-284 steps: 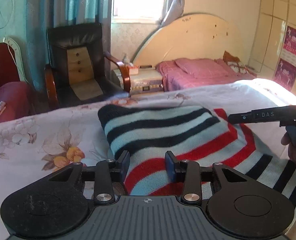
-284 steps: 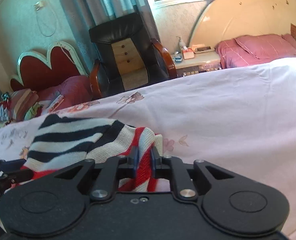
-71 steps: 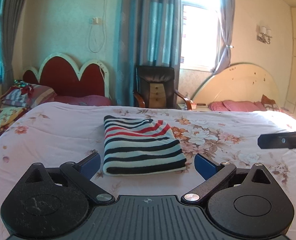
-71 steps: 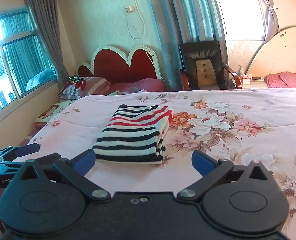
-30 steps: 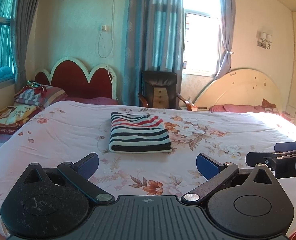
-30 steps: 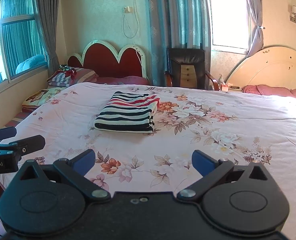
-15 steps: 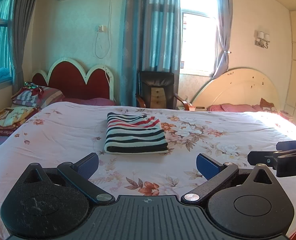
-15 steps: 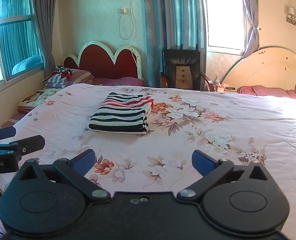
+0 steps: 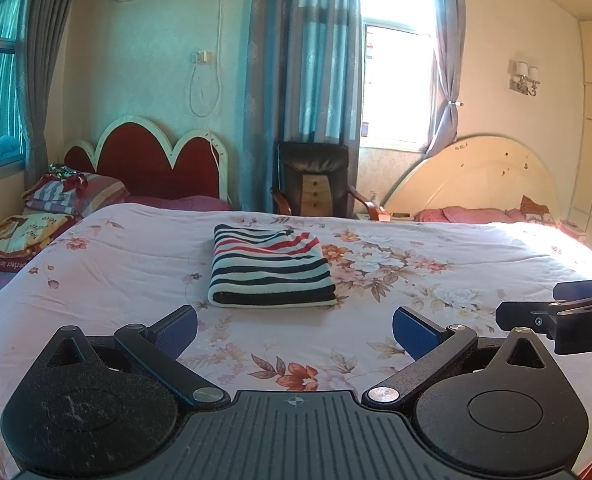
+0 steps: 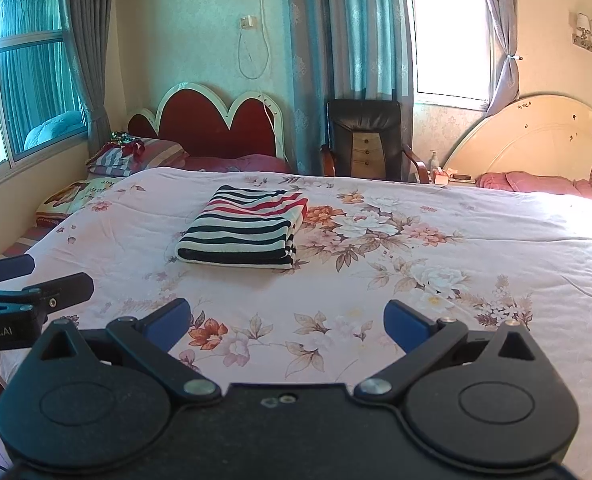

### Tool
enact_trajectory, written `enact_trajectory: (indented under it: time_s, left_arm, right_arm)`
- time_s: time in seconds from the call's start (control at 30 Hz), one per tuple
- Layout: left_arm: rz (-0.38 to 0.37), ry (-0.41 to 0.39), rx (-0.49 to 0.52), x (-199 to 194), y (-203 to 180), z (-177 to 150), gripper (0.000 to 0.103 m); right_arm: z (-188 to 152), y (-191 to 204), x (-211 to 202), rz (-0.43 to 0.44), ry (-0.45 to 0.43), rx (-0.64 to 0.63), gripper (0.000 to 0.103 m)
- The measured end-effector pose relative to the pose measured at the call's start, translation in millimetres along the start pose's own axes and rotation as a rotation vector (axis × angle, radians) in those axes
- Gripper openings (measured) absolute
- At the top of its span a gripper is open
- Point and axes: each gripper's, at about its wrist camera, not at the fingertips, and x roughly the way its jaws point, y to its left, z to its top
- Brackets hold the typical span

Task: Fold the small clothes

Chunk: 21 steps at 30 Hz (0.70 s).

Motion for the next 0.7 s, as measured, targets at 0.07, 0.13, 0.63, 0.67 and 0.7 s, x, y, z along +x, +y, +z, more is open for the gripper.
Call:
enact_trajectory:
  time_s: [0.07, 0.13, 0.63, 0.67, 0.7]
  left_arm:
    - [-0.001, 0.0, -0.001, 0.8, 0.2, 0.2, 0.103]
    - [-0.001, 0.0, 0.0, 1.2, 0.6, -0.1, 0.103]
    - [-0.003, 0.001, 0.003, 4.0, 1.0, -0.4, 0.103]
    - [-0.003, 0.0, 0.004, 4.2, 0.7, -0.3, 0.103]
    - [-0.003, -0.001, 0.006, 4.9, -0.2, 0.1, 0.103]
  right_arm:
    - [0.3, -0.1, -0.5, 0.001, 0.0, -0.002, 0.102]
    - [0.0, 0.0, 0.1, 0.001, 0.001, -0.001, 0.102]
    - [-0.8, -1.2, 0.4, 0.004, 0.002, -0.002, 0.102]
    - [-0.7, -1.3, -0.1, 0.003, 0.001, -0.002, 0.102]
    - [-0.7, -1.4, 0.2, 0.003, 0.001, -0.002, 0.102]
